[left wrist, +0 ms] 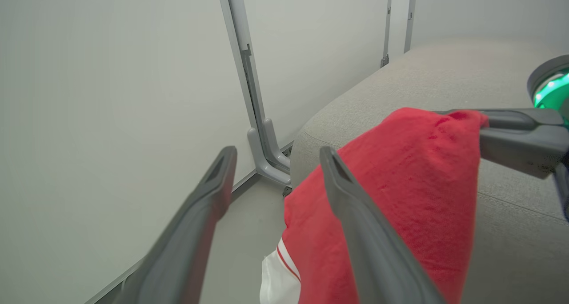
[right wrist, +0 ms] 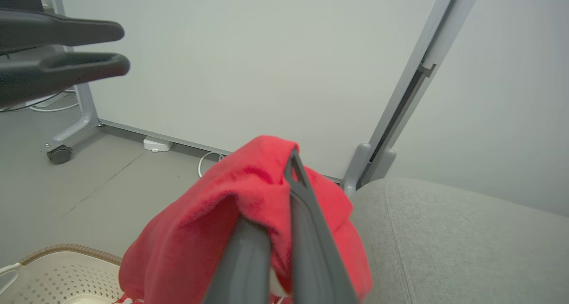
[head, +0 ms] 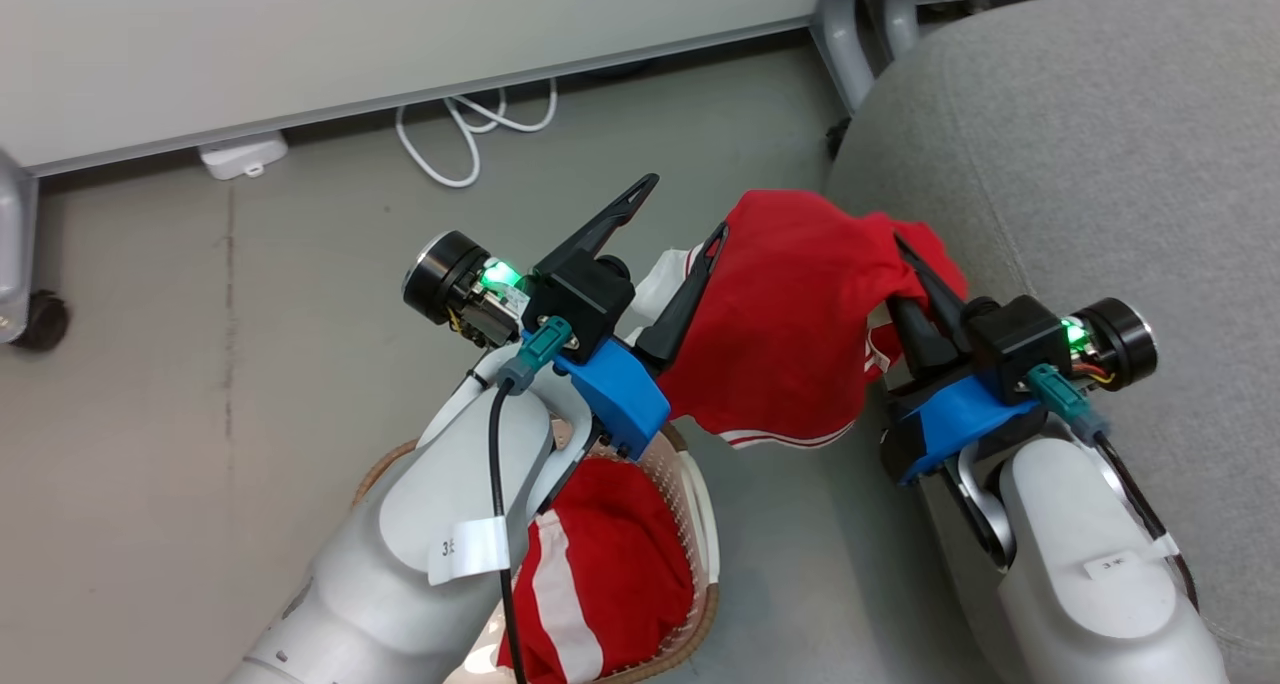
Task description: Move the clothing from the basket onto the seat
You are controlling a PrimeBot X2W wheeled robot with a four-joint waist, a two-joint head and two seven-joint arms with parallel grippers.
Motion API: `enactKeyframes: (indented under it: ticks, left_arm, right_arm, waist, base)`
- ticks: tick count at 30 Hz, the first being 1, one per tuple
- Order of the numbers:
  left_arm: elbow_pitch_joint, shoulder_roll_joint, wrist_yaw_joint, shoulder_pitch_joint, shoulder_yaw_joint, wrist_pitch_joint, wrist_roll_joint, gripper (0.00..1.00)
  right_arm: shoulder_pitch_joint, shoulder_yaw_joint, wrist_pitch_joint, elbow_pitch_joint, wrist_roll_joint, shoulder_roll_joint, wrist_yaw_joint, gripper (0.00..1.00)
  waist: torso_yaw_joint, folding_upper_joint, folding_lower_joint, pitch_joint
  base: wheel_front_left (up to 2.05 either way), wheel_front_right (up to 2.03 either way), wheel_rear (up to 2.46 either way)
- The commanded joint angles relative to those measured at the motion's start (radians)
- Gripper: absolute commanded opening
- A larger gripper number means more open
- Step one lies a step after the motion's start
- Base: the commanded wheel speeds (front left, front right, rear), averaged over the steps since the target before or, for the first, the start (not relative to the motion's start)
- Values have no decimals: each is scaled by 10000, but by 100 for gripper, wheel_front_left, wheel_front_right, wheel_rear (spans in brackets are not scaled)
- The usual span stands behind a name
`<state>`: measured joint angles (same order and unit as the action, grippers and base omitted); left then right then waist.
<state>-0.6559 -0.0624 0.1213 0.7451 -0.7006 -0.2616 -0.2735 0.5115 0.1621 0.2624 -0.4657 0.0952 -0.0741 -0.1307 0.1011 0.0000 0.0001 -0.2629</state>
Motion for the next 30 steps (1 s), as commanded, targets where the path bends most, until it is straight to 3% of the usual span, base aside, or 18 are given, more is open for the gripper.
enactKeyframes:
  ticks: [1,20,30]
  left_arm:
    - [-25,-56,42,162,-59,-50,19,100]
    - [-81,-124,90,298,-688,-52,74,100]
    - [-136,-88,85,240,-1027,-52,-71,100]
  right_arm:
    - [-131,-125,40,123,-29,-36,-1,0]
    - [-1148,-1373,38,1089,-249,174,-1,0]
    - [-1735,-1770,38,1249,-345,234,-1,0]
  waist:
    - [238,0,-1,-149]
    - [1847,0,-1,-767]
    - [2193,0,-1,-802]
  base:
    - [0,0,0]
    - [0,0,0]
    - [0,0,0]
